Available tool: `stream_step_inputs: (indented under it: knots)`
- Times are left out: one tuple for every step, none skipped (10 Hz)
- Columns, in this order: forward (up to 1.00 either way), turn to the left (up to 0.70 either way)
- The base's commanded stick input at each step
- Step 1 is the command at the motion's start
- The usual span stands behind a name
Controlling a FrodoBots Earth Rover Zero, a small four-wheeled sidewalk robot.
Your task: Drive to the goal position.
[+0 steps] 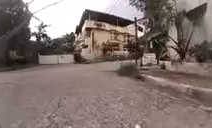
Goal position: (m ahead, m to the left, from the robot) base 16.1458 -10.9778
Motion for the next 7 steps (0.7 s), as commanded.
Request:
stream_step_inputs:
  knots:
    - [1.0,0.03]
    - [1.0,0.03]
    - [1.0,0.03]
    - [1.0,0.03]
    - [1.0,0.03]
    - [1.0,0.03]
    - [1.0,0.03]
